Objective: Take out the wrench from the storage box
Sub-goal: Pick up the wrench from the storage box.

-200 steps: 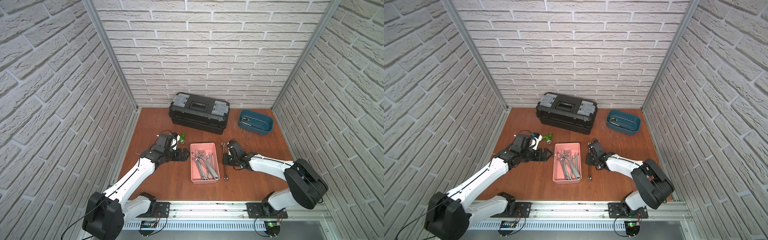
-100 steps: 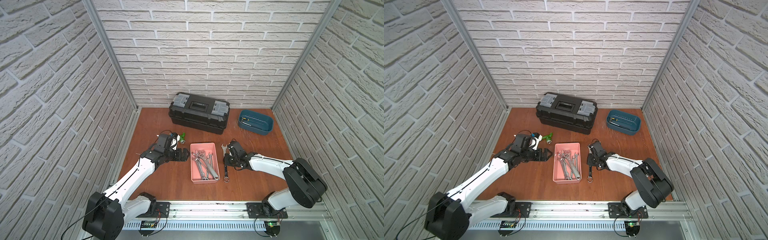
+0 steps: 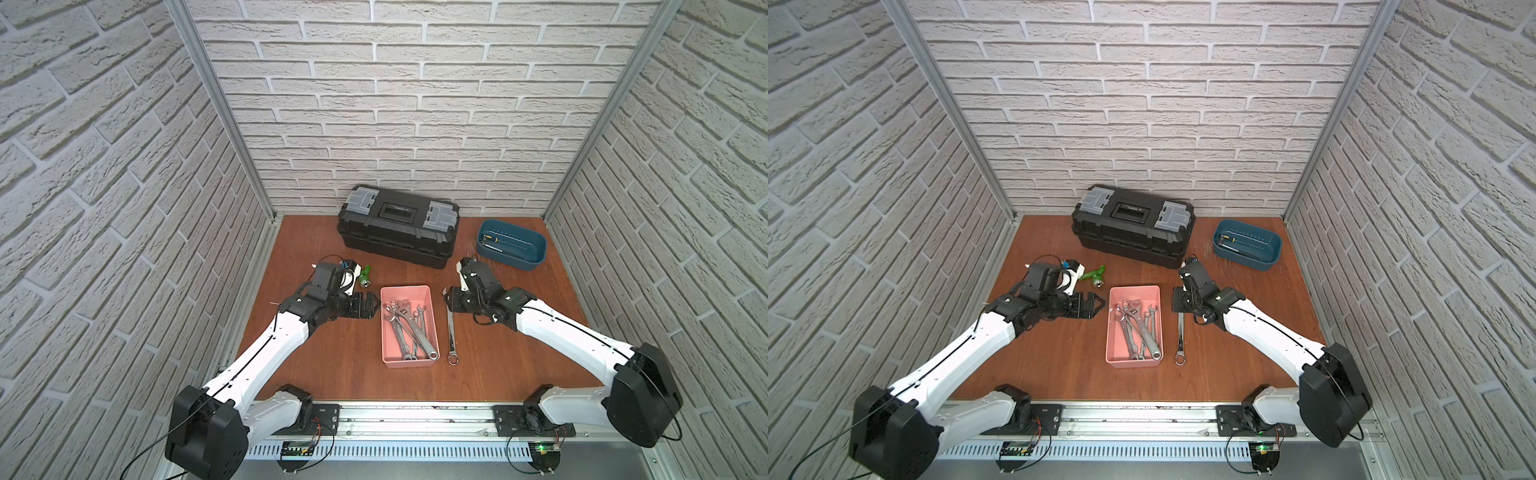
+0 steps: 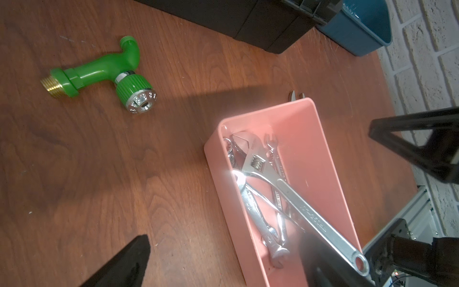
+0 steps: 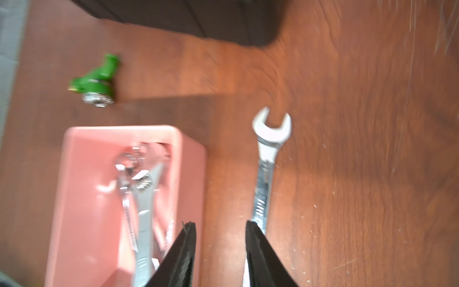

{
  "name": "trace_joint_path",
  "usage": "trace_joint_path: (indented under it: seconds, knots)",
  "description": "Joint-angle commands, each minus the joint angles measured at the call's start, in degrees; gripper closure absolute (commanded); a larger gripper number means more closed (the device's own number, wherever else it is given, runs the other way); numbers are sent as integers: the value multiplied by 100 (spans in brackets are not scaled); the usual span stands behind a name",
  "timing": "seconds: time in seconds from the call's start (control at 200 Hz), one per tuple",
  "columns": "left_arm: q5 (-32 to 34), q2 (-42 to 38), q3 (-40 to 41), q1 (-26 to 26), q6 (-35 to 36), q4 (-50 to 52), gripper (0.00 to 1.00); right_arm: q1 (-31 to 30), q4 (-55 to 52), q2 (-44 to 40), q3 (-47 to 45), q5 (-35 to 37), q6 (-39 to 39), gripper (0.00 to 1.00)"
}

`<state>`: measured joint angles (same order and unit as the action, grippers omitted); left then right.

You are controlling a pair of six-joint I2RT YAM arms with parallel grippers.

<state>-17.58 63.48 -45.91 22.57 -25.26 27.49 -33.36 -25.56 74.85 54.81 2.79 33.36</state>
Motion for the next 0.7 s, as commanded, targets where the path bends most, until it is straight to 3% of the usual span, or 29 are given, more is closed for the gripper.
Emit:
trace_joint_path:
  seconds: [0.0,0.255,0.695]
  knots:
    - [-129,-29,-169,-105,131,89,2,-529,-703,121,481,157,-314,59]
    - [-399,-168,-89,-169,-34,-82,2,-1479,-1246,1205,1423,279,-295,57]
    - [-386,-477,270,-261,-85,-67,2,-1644,-1670,2706,2132,499,-461,59]
